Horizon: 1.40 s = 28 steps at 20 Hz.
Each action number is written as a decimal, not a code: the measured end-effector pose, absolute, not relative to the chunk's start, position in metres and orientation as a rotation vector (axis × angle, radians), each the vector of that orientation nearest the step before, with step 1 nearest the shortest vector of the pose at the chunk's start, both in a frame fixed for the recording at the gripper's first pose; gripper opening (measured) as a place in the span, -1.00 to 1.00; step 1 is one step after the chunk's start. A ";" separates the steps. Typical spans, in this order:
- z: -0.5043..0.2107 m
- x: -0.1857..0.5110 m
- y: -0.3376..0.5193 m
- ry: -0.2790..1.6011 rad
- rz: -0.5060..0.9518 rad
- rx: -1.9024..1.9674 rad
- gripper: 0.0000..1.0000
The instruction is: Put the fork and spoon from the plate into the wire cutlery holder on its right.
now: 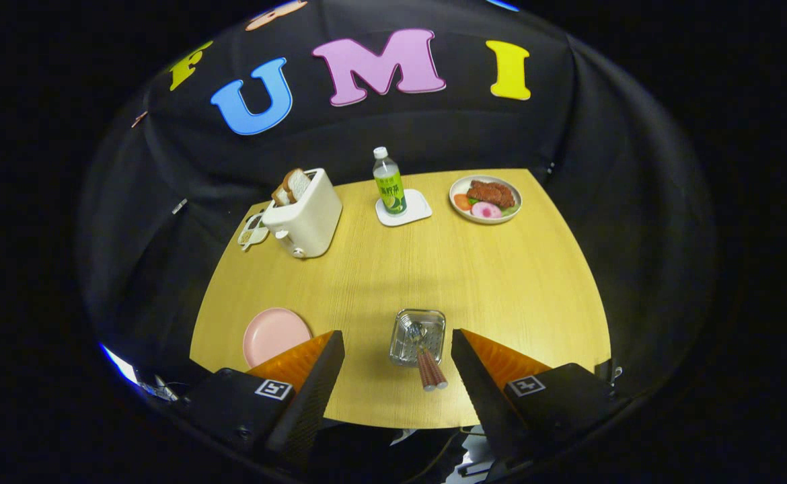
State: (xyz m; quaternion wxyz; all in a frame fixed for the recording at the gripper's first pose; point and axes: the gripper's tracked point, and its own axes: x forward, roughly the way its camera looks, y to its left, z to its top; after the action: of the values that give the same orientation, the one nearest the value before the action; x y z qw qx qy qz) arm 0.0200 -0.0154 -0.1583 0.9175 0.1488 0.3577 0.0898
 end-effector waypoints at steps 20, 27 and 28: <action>-0.042 0.037 -0.042 0.258 0.066 0.233 0.98; -0.046 0.038 -0.040 0.272 0.060 0.241 0.98; -0.047 0.038 -0.041 0.276 0.059 0.245 0.99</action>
State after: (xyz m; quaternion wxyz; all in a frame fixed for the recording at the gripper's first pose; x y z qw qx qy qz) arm 0.0383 -0.0409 -0.0469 0.9826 0.1216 0.1371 0.0294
